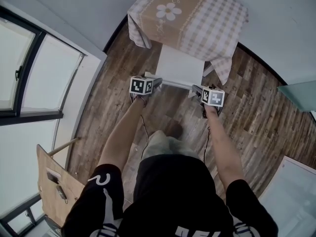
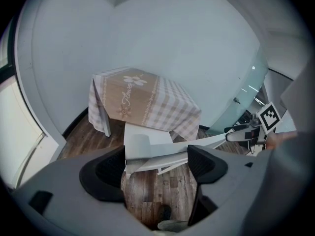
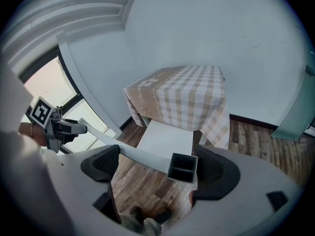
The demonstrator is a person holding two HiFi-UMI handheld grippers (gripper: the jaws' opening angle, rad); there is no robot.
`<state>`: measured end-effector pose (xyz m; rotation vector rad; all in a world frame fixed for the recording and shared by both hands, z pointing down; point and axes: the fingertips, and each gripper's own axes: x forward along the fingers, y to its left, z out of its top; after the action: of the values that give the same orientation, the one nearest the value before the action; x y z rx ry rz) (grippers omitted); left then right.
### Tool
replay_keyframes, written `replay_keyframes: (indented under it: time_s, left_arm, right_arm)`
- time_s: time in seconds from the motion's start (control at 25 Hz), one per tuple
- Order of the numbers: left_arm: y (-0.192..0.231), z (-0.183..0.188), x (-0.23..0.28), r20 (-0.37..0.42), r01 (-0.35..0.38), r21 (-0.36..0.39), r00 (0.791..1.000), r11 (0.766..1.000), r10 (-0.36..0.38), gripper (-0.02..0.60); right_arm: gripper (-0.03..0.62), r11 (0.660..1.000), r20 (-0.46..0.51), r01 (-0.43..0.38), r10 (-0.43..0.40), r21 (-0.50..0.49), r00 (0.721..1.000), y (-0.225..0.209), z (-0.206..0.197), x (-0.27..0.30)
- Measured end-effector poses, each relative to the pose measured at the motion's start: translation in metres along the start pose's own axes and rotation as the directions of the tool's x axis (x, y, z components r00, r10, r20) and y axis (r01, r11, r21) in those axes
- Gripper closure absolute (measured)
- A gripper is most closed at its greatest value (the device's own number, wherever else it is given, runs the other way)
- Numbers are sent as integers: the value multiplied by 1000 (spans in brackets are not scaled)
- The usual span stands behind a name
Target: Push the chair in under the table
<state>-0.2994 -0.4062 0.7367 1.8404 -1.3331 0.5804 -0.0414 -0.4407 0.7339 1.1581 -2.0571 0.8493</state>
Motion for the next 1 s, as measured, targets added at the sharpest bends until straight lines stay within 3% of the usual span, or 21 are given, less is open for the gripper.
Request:
replay_keyframes:
  time_s: [0.52,0.76,1.0]
  left_arm:
    - [11,44,19,40,68,-13,997,998,-67,187]
    - [11,38,22,-29,141,-2,990,990,-141,176]
    - [35,27,21,-83,125,14,989,992,-123,176]
  right_arm:
    - [103,1000,20,2,-2,12,1000,-9,45,14]
    - [103,1000,-13,3,-3,22,1000,-6,38,13]
    - [102,998,-22,13,-11,55,1000,14,14,31]
